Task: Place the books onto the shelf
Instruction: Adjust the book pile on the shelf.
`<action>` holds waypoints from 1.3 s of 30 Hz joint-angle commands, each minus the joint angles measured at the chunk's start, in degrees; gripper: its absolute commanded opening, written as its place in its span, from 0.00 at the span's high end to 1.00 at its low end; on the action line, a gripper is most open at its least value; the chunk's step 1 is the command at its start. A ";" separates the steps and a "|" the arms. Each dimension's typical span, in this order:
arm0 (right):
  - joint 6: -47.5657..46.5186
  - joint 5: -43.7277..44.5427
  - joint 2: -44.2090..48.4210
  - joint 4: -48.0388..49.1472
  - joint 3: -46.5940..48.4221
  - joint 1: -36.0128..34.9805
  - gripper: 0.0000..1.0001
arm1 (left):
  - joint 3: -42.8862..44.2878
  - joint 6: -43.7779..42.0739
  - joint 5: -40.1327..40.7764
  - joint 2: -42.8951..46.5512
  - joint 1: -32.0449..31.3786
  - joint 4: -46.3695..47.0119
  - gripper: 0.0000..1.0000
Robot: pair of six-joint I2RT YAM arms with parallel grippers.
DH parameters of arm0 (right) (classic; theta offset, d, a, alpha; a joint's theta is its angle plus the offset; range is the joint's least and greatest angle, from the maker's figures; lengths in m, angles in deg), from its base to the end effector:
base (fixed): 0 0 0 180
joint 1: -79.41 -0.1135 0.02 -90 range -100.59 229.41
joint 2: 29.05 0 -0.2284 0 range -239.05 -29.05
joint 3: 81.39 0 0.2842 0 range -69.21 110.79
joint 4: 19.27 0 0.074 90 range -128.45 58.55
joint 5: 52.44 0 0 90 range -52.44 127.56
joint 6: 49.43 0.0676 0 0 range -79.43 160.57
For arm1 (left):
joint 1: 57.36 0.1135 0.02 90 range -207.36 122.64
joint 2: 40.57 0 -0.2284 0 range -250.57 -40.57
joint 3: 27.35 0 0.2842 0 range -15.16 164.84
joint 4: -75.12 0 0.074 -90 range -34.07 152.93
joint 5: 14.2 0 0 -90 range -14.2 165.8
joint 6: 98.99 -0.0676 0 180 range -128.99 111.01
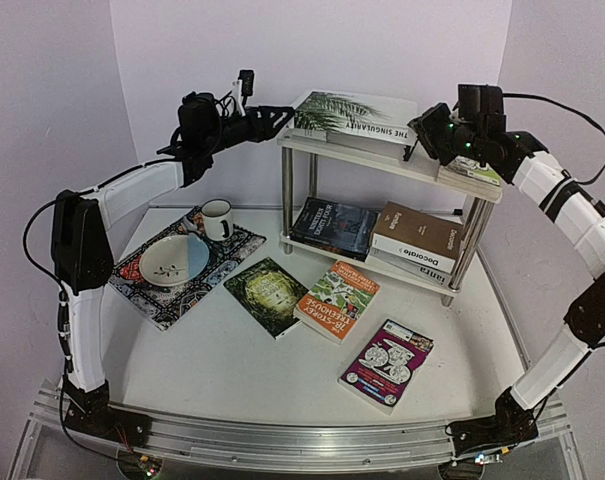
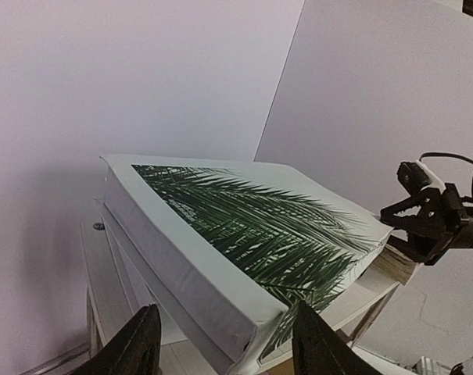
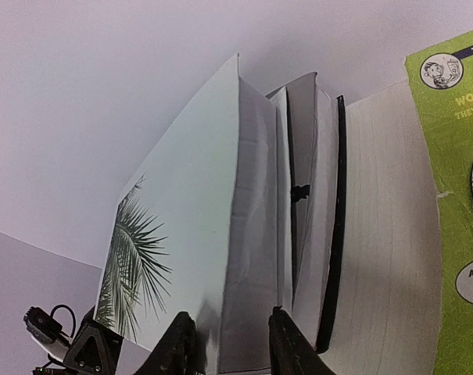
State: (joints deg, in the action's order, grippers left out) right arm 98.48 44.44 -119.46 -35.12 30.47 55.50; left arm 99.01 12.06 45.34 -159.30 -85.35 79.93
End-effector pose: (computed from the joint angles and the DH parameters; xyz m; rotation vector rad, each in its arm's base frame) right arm 0.3933 0.1655 0.4596 0.5564 1.4652 1.0584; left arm 0.4613 -0.2840 0.3800 0.5550 1.3607 -1.0637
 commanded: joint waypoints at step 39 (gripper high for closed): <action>-9.74 -3.07 -2.06 0.82 6.95 -0.08 0.82 | 10.85 1.75 -0.37 -6.51 0.13 2.43 0.79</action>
State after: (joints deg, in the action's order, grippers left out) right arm 90.07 40.84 -120.56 -35.06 34.35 55.51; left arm 105.95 13.56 45.84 -164.88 -85.06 79.92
